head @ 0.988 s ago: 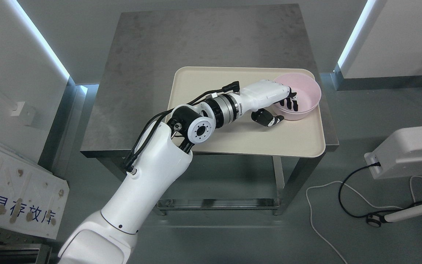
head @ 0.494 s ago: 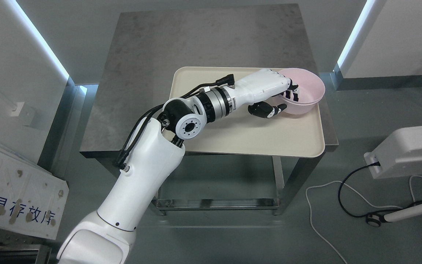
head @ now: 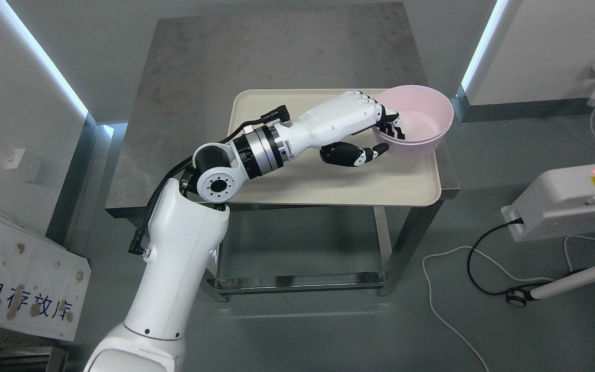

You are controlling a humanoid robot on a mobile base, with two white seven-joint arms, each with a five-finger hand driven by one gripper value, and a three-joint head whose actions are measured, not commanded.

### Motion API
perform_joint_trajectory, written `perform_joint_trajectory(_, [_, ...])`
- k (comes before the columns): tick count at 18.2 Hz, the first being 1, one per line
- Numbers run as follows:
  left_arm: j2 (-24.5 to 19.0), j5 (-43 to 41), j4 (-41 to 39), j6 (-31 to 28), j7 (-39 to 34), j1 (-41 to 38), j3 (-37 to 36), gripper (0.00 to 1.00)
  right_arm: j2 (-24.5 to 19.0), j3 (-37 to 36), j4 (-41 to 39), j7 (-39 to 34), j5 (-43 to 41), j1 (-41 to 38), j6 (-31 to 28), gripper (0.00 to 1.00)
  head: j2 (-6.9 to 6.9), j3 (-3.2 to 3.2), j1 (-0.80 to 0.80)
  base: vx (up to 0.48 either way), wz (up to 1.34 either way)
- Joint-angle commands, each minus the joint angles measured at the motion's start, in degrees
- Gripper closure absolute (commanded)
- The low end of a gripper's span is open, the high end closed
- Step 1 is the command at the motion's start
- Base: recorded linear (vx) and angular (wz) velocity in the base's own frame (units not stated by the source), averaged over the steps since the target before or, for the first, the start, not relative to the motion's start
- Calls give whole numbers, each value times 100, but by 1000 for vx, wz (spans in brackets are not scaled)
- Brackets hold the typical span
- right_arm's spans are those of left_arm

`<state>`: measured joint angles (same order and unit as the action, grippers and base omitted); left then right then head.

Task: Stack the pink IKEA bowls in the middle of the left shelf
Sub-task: 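Lift the stacked bowls with the left hand while turning toward the blue bins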

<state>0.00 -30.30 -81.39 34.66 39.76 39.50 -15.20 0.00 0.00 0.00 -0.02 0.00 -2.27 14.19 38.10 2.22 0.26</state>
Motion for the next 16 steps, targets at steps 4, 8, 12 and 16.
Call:
perform_joint_trajectory(4, [-100,578,-913,787,103,-830,2073,100,100,-26,-100,2,-9,-1,-4,0,1,0,0,-159,-162])
perform_joint_trajectory(8, [-100,613,-957,849,111,-856,2329,100,100,-26,-100,2,-9,-1,-4,0,1,0,0,-231,-112])
perform_joint_trajectory(12, [-100,771,-957,850,94,-962,2381,100,100,-26,-100,2,-9,-1,-4,0,1,0,0,-268,-269])
perform_joint_trajectory(16, [-100,780,-975,850,85,-962,2434,99,100,-26,-100,2,-9,-1,-4,0,1,0,0,-297,-149])
